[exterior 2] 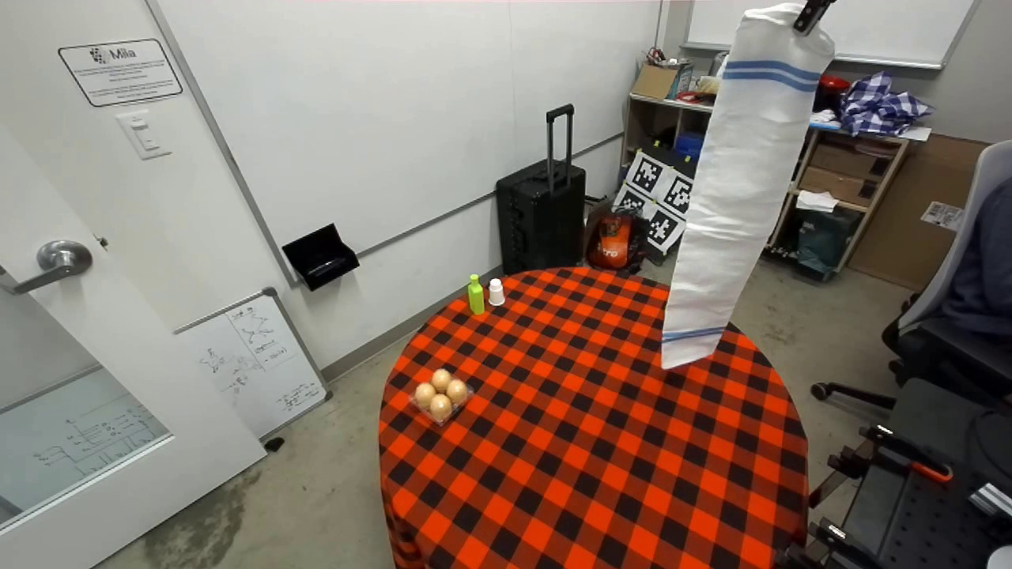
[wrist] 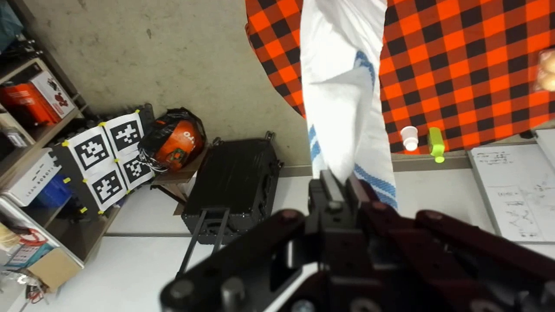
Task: Unfold the towel on the table
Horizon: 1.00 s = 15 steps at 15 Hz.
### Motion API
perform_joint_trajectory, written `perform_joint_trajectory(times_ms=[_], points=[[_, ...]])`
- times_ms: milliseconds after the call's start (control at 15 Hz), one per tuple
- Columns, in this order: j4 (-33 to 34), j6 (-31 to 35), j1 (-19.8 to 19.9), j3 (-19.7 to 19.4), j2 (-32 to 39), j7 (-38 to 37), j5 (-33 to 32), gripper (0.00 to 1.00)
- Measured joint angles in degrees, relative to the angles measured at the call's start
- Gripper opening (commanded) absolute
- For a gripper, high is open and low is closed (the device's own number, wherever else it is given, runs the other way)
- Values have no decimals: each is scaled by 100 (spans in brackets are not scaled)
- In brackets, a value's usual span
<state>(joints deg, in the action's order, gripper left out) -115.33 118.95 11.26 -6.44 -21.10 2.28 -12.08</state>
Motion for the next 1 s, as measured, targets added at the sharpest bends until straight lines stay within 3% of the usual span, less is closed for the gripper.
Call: perform_joint_trajectory(times_ms=[533, 1000], points=[[462, -240, 131, -280, 75, -573, 104, 1], [532, -218, 221, -618, 21, -1207, 990, 1]])
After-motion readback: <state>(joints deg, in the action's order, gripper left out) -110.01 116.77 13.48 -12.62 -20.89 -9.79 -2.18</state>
